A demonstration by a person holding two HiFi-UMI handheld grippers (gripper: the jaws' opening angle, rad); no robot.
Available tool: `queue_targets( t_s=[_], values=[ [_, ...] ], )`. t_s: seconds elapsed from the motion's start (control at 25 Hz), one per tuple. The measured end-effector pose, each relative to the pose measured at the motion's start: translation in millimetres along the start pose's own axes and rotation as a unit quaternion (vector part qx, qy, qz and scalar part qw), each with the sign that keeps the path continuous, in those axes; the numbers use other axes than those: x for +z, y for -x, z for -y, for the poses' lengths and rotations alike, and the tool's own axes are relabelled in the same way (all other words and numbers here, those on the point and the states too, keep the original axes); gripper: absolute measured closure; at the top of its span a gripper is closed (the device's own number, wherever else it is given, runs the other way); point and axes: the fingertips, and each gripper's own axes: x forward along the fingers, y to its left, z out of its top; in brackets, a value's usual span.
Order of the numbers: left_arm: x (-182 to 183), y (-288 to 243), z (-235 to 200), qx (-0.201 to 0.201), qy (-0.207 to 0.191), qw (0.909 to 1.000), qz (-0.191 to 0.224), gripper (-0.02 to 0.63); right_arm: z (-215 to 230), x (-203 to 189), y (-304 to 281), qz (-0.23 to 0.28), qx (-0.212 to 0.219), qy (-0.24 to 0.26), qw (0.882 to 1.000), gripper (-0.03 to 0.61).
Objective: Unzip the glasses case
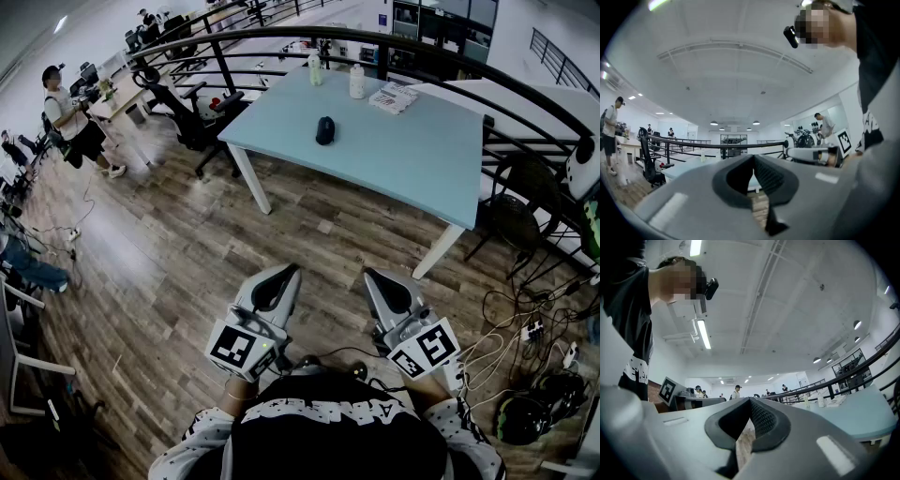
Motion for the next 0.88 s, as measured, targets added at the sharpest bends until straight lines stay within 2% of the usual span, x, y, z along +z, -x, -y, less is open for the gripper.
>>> queue_targets(
  t_s=[0.32,0.48,0.72,0.88],
  values=[
    [2.6,-16.5,7.4,0.004,-0.01,0.9999,-0.001,0.614,18.7,3.0,8.0,0.006,0.0,-0.015,1.0,0.58],
    [-2.3,-21.3,14.5,0.007,0.003,0.9999,-0.008,0.614,26.1,-1.3,17.8,0.001,-0.002,-0.032,0.999,0.58],
    [-18.6,-16.3,21.8,0.025,-0.006,0.9993,-0.025,0.614,37.6,-14.6,27.0,0.005,0.006,-0.05,0.999,0.581],
    [-19.6,1.8,13.2,0.061,-0.01,0.9975,-0.036,0.614,33.4,-20.4,22.5,0.003,0.021,-0.063,0.998,0.586]
  ],
)
